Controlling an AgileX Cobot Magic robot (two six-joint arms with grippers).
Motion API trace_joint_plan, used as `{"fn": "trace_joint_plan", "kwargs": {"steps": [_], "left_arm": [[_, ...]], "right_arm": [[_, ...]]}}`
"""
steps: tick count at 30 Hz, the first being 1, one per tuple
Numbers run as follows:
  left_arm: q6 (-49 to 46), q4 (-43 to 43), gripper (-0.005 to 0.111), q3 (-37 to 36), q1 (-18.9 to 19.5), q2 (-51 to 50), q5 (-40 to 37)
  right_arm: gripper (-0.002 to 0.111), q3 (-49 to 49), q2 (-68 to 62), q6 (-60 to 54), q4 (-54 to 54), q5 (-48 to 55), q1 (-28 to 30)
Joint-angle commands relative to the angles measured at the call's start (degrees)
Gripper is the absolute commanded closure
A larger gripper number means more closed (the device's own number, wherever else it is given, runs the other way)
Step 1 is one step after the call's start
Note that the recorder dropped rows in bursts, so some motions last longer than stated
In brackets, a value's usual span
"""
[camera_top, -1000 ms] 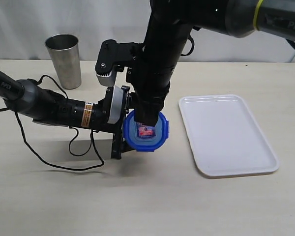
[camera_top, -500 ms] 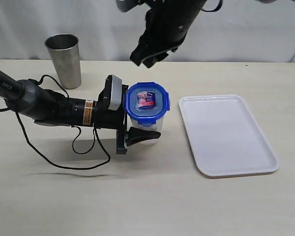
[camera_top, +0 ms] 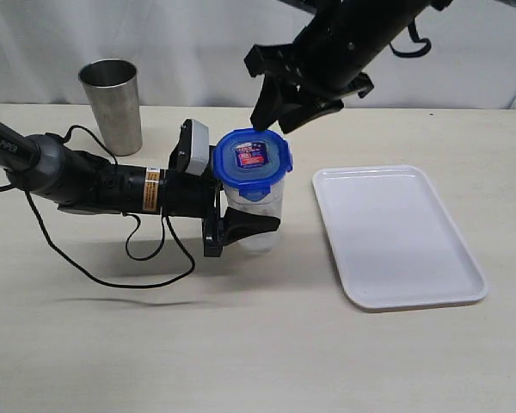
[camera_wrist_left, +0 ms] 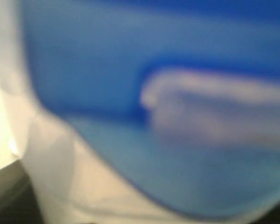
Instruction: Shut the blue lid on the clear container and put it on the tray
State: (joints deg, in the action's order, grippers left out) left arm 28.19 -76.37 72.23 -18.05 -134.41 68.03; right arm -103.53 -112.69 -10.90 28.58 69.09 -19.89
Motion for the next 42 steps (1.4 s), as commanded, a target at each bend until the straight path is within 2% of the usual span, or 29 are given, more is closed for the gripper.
{"fn": "trace_joint_plan", "kwargs": {"steps": [1, 9, 16, 21, 27, 31, 37, 39, 42], "left_arm": [[0.7, -0.1, 0.107, 0.5, 0.2, 0.7, 1.7], [0.8, -0.5, 0.107, 0.5, 0.2, 0.7, 1.1], [1.9, -0.5, 0.107, 0.5, 0.2, 0.7, 1.1], [1.9, -0.5, 0.107, 0.5, 0.2, 0.7, 1.1], [1.9, 0.3, 0.107, 0.5, 0.2, 0.7, 1.1], [1.9, 0.4, 0.107, 0.5, 0.2, 0.7, 1.1], [1.9, 0.4, 0.107, 0.5, 0.2, 0.7, 1.0], [1.9, 0.4, 0.107, 0.5, 0.2, 0.7, 1.0], [1.9, 0.4, 0.107, 0.5, 0.2, 0.7, 1.0]], "right_arm": [[0.065, 6.0, 0.6, -3.4, 0.4, -0.9, 0.5], [0.065, 13.2, 0.6, -7.8, 2.2, -3.0, 0.5], [0.066, 13.9, 0.6, -16.3, 16.5, 0.1, 1.3], [0.083, 14.8, 0.6, -16.9, 17.4, -0.1, 3.0], [0.092, 18.5, 0.6, -24.3, 26.7, -1.0, 5.9], [0.092, 21.0, 0.6, -28.4, 33.7, -0.1, 7.2], [0.091, 21.6, 0.6, -29.0, 33.1, -0.2, 7.5], [0.085, 21.6, 0.7, -30.2, 33.4, -0.2, 7.9], [0.067, 21.6, 1.9, -30.3, 33.5, -0.2, 8.9]]}}
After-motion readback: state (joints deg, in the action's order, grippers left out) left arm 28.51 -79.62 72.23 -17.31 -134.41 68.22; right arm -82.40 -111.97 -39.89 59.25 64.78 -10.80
